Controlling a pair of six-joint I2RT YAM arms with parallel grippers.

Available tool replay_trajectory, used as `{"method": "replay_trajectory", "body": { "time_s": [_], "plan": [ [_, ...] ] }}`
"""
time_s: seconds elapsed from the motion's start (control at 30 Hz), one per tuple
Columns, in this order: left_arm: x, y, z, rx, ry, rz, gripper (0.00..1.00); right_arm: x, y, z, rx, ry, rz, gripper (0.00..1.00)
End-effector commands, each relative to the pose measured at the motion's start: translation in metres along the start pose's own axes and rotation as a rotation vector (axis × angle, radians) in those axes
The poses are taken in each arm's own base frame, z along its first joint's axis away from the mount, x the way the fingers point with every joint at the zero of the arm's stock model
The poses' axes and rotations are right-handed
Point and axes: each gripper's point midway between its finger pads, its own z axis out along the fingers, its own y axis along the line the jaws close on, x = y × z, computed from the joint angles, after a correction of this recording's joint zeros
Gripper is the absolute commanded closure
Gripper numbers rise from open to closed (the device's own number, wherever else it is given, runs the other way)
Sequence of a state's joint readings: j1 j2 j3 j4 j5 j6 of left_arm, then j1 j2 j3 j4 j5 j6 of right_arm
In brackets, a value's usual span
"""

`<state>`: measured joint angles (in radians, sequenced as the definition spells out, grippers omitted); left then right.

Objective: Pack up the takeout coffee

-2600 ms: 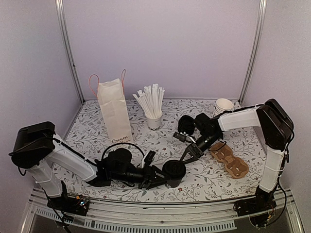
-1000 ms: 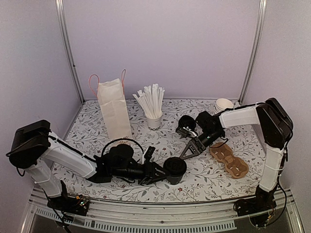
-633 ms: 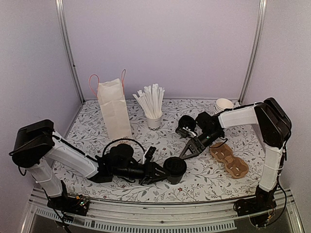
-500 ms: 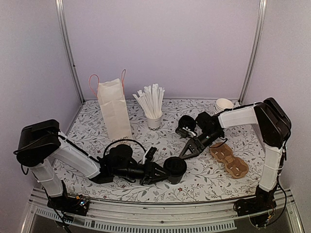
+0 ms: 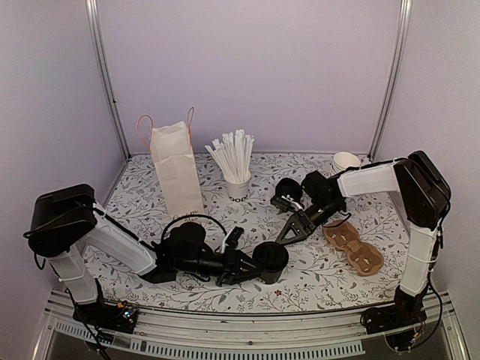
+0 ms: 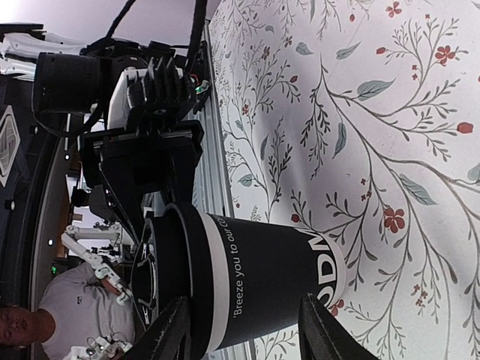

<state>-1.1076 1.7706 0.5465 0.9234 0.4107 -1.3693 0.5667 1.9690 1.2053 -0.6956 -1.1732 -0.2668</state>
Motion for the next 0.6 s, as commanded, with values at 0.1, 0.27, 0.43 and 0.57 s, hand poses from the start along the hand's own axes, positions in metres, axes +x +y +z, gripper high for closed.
{"method": "replay_trajectory", "body": {
  "time_s": [0.1, 0.27, 0.43, 0.57],
  "plan": [
    [-0.027, 0.053, -0.016, -0.478, -0.063, 0.163, 0.62, -0.005, 0.014, -0.015, 0.150, 0.018, -0.198, 0.49],
    [-0.056, -0.011, -0.022, -0.481, -0.157, 0.311, 0.58, -0.016, 0.033, -0.025, 0.156, 0.011, -0.249, 0.46],
    [-0.068, -0.041, -0.034, -0.441, -0.228, 0.359, 0.55, -0.020, 0.036, -0.032, 0.164, 0.002, -0.252, 0.43],
    [-0.070, -0.036, -0.040, -0.440, -0.233, 0.356, 0.54, -0.021, 0.031, -0.032, 0.163, 0.004, -0.230, 0.43]
  ]
}}
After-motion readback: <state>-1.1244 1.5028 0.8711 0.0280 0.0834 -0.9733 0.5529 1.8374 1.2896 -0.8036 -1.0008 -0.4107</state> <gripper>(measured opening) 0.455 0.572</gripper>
